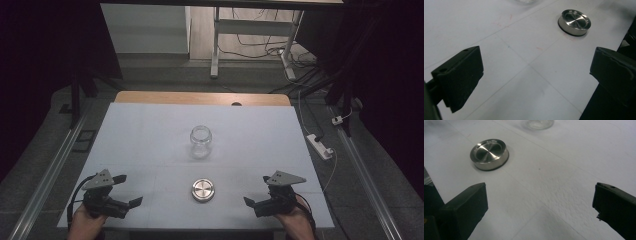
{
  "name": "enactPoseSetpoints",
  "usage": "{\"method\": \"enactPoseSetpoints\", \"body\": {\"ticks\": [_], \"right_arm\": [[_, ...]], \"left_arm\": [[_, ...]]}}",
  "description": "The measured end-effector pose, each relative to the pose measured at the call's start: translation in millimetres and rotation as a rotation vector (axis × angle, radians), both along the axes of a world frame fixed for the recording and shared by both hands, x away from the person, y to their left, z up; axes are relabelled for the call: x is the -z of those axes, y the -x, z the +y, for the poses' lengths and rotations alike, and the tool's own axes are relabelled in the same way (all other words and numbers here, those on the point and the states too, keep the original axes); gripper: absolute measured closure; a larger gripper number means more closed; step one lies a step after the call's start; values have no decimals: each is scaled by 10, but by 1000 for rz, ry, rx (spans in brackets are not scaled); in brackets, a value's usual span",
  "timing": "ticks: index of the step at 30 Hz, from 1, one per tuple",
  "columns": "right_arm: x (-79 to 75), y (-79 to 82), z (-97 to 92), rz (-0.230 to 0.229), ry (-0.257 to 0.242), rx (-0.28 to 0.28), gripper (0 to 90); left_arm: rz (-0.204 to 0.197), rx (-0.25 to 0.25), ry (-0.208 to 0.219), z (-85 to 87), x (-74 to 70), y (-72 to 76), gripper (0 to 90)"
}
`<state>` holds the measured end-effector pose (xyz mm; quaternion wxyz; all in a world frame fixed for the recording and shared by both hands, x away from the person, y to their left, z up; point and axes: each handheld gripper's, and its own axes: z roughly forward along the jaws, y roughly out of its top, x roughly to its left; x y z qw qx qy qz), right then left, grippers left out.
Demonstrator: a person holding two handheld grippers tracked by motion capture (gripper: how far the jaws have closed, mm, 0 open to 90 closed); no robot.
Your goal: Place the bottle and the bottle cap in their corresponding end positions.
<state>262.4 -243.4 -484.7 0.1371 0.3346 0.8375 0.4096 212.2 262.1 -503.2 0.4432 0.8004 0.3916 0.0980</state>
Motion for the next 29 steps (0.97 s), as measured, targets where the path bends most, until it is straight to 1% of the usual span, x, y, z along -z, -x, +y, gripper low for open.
{"method": "enactPoseSetpoints", "body": {"ticks": [7,12,14,15,19,22,24,27,29], "right_arm": [[31,77,-176,7,6,58,0],[66,124,-308,16,11,112,0],[83,140,-350,21,10,130,0],[90,148,-370,25,13,135,0],[124,177,-424,41,29,151,0],[117,204,-452,38,21,160,0],[115,222,-466,46,24,165,0],[114,237,-481,47,24,166,0],[118,233,-475,49,30,166,2]], "left_arm": [[18,-45,-5,132,83,127,0],[34,-66,19,216,128,189,0],[39,-74,22,238,146,210,0],[45,-79,22,246,154,222,0],[53,-96,0,270,180,271,0],[54,-110,-3,288,179,306,0],[61,-126,-7,303,179,328,0],[78,-136,4,321,187,315,0],[89,-134,1,318,190,298,0]]}}
